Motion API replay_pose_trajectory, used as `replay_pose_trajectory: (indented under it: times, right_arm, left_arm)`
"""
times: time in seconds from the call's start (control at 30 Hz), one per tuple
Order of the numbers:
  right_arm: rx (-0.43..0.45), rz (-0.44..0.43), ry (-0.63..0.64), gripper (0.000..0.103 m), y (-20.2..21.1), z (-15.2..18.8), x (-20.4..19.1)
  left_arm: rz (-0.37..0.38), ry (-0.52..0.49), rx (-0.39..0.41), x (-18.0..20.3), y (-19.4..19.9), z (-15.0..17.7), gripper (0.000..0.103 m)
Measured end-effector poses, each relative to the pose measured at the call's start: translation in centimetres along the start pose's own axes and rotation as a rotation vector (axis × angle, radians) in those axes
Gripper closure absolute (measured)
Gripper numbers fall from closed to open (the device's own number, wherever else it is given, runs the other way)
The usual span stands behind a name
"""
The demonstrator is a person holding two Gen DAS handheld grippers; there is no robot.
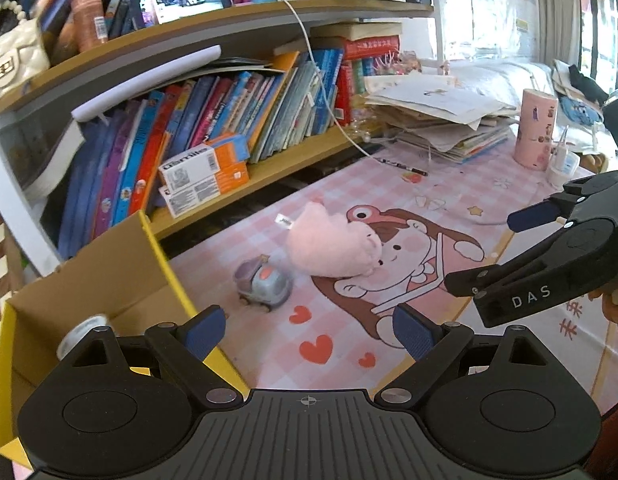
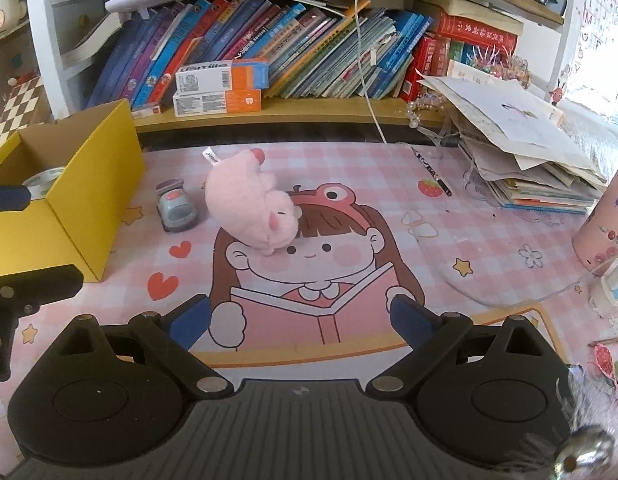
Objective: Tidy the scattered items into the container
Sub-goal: 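Move the right tool to the pink plush pig while the left tool approaches the grey toy car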
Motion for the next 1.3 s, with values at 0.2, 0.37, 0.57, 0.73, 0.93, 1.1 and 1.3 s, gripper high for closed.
replay_pose_trajectory:
  times: [0.2, 0.37, 0.57, 0.73, 0.93, 1.1, 1.3]
  right_arm:
    - [-0.015, -0.025, 0.005, 0.006, -1.4, -0.7, 0.7]
    - [-0.023, -0.041, 0.011, 0.006, -2.6, -1.4, 1.1]
    - [-0.035, -0.054, 0.015, 0.006, -4.0, -2.1, 1.5]
    - [-0.043, -0.070, 0.023, 0.006, -5.2, -2.6, 1.6]
    - [-0.058, -0.099, 0.033, 0.006, -6.8, -3.4, 1.7]
    - [-0.075, -0.127, 0.050, 0.007, -8.2, -4.1, 1.7]
    - [-0.102, -0.160, 0.067, 0.009, -10.1, -4.7, 1.6]
  left_arm:
    - [-0.007, -0.012, -0.014, 0.2, -1.9, -0.4, 0.010]
    - [-0.017, -0.036, -0.018, 0.3, -3.2, -0.8, 0.010]
    - [-0.037, -0.084, -0.023, 0.5, -4.9, -1.2, 0.011]
    - [-0.049, -0.110, -0.034, 0.6, -6.2, -1.4, 0.011]
    - [-0.072, -0.092, -0.058, 0.8, -7.4, -1.2, 0.011]
    - [-0.089, -0.103, -0.076, 1.3, -8.0, -0.9, 0.011]
    - [-0.123, -0.108, -0.113, 1.0, -9.2, -0.4, 0.011]
Point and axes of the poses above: each gripper's, at about its wrist camera, not at the fingertips, and y roughly against the way its jaws point, x to its right, z to its underside, the point moved 8 cm from there along -y, roughly the way its jaws point, and after that the axes turned 15 degrees about -z, right-handed, at the moved point
